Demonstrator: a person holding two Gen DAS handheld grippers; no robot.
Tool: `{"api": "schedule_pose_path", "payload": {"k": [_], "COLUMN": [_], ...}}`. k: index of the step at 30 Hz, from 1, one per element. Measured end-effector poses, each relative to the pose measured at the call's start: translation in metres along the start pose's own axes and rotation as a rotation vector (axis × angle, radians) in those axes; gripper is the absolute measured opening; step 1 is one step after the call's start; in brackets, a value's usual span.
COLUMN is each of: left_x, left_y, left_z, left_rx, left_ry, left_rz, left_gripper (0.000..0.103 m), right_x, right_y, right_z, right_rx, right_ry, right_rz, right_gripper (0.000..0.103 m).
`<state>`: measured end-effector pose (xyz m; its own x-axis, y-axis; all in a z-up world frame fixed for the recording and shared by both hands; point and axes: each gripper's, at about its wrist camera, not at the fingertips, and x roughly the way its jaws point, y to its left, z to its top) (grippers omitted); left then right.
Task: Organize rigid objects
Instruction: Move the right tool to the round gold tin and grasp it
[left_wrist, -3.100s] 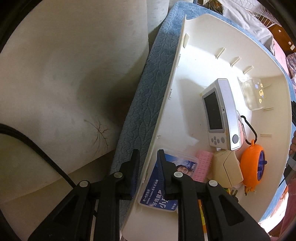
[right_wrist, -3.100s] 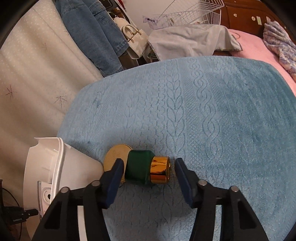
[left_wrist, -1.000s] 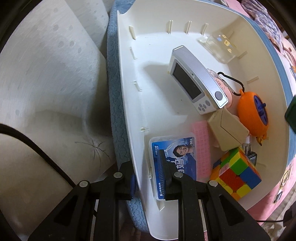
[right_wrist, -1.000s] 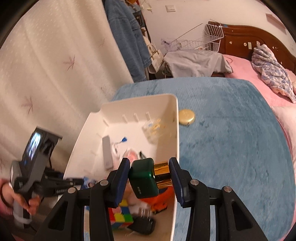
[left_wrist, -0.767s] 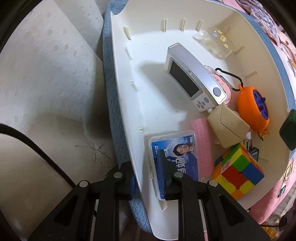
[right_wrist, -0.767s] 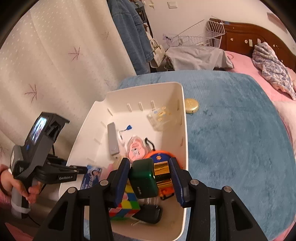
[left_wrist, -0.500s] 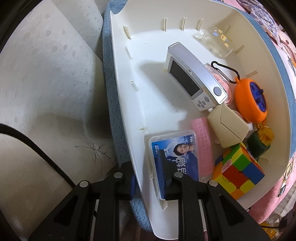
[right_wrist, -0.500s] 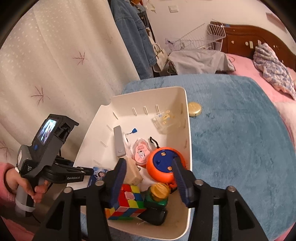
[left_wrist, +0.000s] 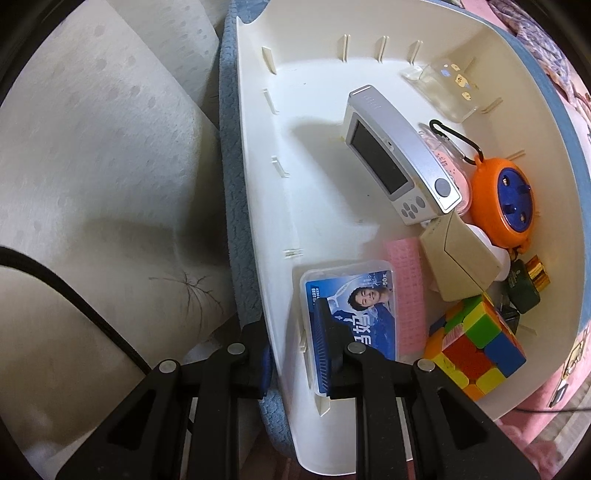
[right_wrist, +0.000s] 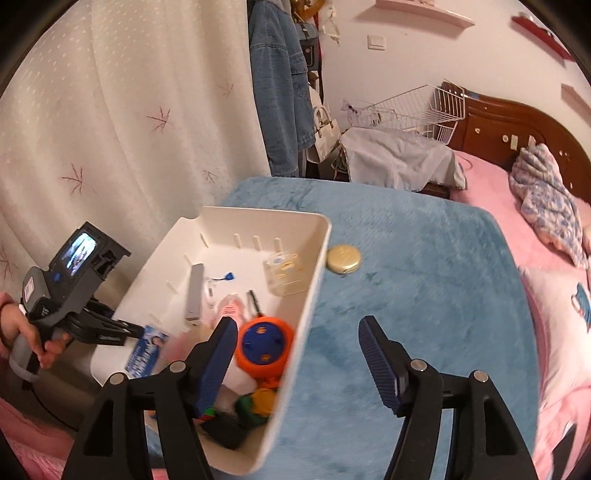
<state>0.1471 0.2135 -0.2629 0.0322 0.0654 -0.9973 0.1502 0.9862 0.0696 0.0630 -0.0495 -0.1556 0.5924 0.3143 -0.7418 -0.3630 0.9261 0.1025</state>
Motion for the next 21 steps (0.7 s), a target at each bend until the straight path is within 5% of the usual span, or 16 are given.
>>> {"api": "schedule_pose_path", "payload": {"k": [21], "left_x": [0.003], "left_y": [-0.006], "left_z": [-0.006], "left_rx": [-0.149], "left_ry": [-0.018], "left_rz": [0.041], "left_gripper": [0.02], "right_x": [0.063], "right_y": [-0.097], "right_z": [0.058], "right_rx": [-0.401], "right_ry": [-0.05], "right_rz": [0.172], "right_gripper": [0.071]}}
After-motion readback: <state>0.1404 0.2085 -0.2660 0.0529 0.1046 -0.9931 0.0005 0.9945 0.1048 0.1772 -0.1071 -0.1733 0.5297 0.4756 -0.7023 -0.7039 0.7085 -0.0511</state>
